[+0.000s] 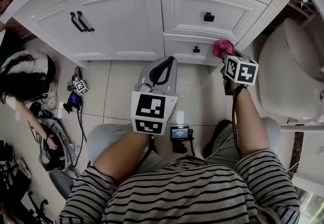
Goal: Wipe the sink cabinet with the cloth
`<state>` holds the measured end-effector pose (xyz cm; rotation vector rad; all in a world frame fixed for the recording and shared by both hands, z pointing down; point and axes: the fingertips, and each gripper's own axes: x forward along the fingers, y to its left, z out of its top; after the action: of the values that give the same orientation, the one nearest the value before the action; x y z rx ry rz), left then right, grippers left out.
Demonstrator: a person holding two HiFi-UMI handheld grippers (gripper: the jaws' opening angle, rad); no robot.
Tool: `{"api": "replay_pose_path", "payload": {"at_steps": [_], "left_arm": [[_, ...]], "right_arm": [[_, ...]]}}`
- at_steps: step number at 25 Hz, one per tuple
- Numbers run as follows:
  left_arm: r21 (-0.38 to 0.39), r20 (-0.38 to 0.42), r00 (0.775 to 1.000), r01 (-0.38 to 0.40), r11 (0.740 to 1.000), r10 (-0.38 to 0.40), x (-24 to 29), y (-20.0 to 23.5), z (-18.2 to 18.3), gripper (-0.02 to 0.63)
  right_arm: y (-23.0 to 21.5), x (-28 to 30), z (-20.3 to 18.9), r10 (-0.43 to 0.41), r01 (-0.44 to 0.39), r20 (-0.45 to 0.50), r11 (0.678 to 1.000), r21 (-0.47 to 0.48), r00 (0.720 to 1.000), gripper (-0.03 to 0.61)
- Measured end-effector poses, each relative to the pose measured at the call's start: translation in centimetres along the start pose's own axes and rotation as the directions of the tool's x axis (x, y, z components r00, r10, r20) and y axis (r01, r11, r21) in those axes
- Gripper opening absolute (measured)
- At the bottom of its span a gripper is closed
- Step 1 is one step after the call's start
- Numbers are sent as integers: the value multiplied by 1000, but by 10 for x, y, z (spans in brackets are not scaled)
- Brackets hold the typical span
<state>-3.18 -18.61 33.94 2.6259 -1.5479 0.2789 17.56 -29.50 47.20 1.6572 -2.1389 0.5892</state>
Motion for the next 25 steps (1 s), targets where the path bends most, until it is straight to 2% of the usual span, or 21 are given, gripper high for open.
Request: {"api": "replay_pose_path", "payload": {"at_steps": [3,5,8,11,14,16,20,25], "left_arm": [[-1,1,1000,3,1000,-3,-1,-2,1,2],[-5,5,1000,5,1000,-5,-2,-3,2,2],[-8,14,1000,9,1000,-9,-6,-4,5,2],[-8,15,1000,13,1000,-13,-7,-6,5,2],[-8,8,1000,16,1000,-16,-8,-6,1,2],[-5,2,1000,17,1000,-17,-8,-5,-1,2],[-6,-2,1000,14,1000,-14,-7,0,-3,2],[-36,-1,1000,21,999,-21,-2,3,-3,2]], "right_arm": [[-39,-11,-9,-102,103,-20,993,62,995,66],[-35,-15,-11,-104,106,-23,992,74,994,66],[22,-8,-11,20,-20,-8,999,42,1000,66],[96,14,-15,162,-162,-17,986,-31,987,64],[150,43,-23,227,-230,-49,969,-86,973,66],[167,63,-29,232,-239,-71,966,-100,970,65],[163,85,-37,196,-206,-99,972,-110,976,66],[130,75,-46,142,-150,-110,987,-65,984,63]]}}
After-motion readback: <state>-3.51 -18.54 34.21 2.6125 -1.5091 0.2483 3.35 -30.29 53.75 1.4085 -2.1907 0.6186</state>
